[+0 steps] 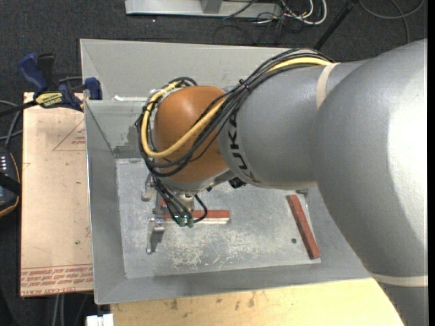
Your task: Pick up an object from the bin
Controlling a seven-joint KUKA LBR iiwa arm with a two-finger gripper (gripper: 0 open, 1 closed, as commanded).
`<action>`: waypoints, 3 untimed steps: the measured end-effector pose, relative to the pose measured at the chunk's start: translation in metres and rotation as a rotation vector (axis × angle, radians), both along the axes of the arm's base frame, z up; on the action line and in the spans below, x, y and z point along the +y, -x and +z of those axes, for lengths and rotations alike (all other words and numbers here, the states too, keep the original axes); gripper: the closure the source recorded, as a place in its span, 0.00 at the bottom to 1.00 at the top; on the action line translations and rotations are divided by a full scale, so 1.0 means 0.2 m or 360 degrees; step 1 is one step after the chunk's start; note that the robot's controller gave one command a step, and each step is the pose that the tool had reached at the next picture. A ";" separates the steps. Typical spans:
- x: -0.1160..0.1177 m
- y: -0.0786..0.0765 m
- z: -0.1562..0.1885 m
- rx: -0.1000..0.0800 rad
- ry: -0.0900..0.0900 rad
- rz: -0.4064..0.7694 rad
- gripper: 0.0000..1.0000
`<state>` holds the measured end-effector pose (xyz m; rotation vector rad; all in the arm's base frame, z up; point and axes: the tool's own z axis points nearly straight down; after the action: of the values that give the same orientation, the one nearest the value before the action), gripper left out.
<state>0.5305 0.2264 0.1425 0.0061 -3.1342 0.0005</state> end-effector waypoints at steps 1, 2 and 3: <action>0.00 -0.01 0.02 -0.0011 -0.0002 -0.0006 0.00; -0.15 -0.04 -0.04 -0.0015 -0.0008 0.0141 0.00; -0.23 -0.19 -0.29 -0.0032 -0.0001 0.0306 0.00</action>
Offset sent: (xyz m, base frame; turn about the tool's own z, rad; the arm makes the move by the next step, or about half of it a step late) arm 0.0184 -0.0776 -0.0247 -0.1750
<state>0.5685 0.1803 0.0836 0.3089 -3.1389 0.0005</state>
